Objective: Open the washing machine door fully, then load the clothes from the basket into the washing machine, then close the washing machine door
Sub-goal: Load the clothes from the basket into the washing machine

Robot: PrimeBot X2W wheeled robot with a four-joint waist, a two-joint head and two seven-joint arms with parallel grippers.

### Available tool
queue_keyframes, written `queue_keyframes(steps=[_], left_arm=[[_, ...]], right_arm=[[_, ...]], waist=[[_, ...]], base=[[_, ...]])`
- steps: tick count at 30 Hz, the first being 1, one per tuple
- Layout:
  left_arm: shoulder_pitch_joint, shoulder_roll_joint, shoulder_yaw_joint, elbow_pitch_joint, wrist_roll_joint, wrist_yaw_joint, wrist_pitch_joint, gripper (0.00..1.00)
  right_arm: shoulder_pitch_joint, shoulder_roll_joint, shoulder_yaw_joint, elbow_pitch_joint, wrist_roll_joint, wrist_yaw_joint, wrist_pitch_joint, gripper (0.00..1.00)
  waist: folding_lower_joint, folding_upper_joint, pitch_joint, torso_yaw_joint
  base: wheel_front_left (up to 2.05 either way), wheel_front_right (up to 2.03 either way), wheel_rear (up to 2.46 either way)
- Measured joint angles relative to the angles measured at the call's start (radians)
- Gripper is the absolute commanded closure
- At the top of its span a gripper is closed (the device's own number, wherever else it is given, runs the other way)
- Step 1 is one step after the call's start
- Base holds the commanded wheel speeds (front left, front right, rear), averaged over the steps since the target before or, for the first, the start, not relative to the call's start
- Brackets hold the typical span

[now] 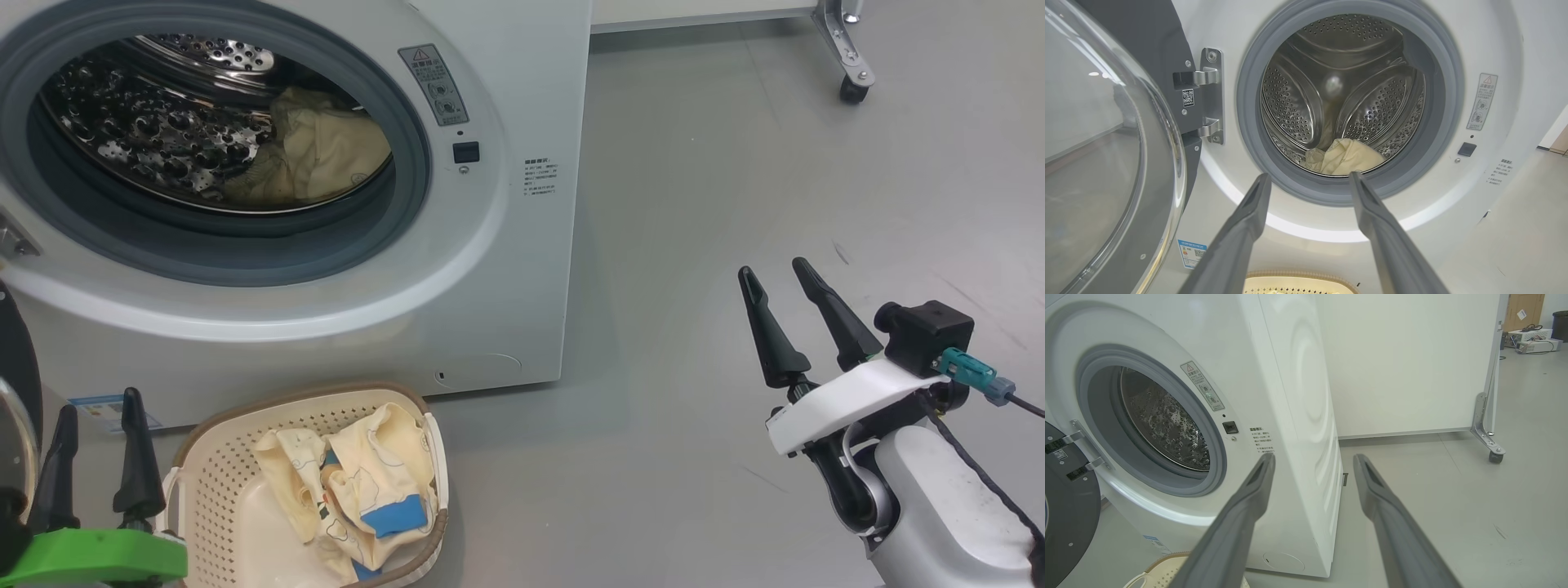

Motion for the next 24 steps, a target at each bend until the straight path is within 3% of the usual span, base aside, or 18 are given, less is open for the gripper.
queue_keyframes(steps=[24], left_arm=[[0.014,0.004,0.003,-0.053,0.000,0.000,0.011,0.00]], right_arm=[[-0.006,0.017,0.006,-0.026,0.000,0.000,0.000,0.00]], waist=[[0.0000,0.0000,0.106,-0.031]], base=[[0.00,0.00,0.00]])
